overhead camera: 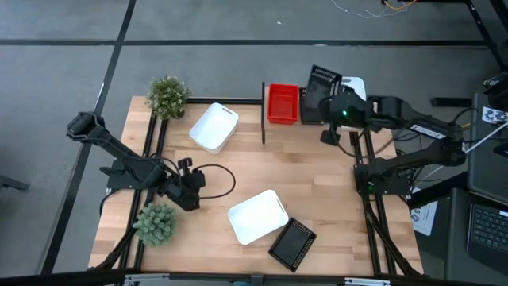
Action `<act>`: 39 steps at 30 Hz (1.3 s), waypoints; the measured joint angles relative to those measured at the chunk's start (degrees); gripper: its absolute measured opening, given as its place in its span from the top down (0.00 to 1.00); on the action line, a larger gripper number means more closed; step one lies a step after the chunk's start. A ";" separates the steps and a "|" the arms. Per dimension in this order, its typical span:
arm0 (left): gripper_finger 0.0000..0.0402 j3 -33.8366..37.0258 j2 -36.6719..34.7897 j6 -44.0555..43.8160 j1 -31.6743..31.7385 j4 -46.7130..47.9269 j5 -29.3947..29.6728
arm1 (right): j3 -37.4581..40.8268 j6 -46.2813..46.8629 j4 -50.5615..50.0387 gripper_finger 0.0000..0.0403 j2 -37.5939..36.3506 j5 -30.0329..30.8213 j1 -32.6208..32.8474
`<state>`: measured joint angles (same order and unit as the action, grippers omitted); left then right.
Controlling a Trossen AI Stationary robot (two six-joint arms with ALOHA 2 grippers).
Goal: Stack baskets on shelf by color
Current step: Stack the left black bin on the top of the black bin on the shelf
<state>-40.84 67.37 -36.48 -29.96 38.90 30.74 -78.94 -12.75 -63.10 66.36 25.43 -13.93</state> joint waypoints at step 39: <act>1.00 0.00 0.00 13.06 11.26 -9.04 -0.15 | 8.94 -19.02 2.61 0.89 2.02 -29.05 -24.32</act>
<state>-40.84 67.37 -23.42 -18.70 29.86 30.59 -70.00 -31.77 -60.49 68.38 -3.62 -38.25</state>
